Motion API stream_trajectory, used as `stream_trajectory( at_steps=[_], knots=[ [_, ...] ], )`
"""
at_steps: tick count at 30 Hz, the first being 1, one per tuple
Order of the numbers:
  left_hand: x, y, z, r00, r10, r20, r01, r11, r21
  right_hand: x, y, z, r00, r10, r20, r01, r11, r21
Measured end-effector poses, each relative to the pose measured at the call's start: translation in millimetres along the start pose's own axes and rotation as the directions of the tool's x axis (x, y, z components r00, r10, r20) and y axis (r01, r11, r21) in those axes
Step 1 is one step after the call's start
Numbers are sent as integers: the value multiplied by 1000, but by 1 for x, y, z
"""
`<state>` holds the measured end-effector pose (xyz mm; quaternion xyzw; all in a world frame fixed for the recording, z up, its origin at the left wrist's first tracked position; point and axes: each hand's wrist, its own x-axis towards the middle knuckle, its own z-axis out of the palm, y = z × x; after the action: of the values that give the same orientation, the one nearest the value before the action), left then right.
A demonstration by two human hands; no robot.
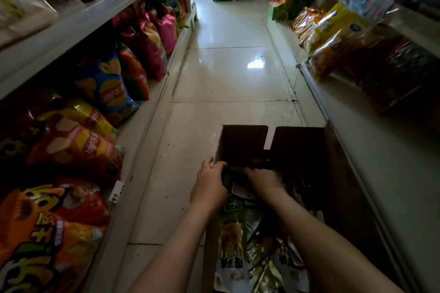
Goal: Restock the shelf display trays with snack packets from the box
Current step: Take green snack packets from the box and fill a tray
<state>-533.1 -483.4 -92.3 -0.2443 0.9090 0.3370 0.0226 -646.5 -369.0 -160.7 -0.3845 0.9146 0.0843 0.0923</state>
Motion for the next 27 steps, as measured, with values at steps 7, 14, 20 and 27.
stream_trajectory(
  at_steps=[7, 14, 20, 27],
  knots=[
    [5, -2, 10, 1000, 8, -16, -7, 999, 51, -68, 14, -44, 949, 285, -135, -88, 650, 755],
    [-13, 49, -2, 954, -96, -283, 53, 986, -156, -115, 38, -129, 920, 389, -52, -8, 153, 988],
    [-12, 115, -51, 945, -7, 327, 268, 591, -760, -140, 53, -158, 934, 358, 15, 137, -396, 908],
    [-34, 115, -76, 940, 136, 312, 226, 434, -872, -167, 44, -163, 985, 174, -11, 102, -526, 844]
  ],
)
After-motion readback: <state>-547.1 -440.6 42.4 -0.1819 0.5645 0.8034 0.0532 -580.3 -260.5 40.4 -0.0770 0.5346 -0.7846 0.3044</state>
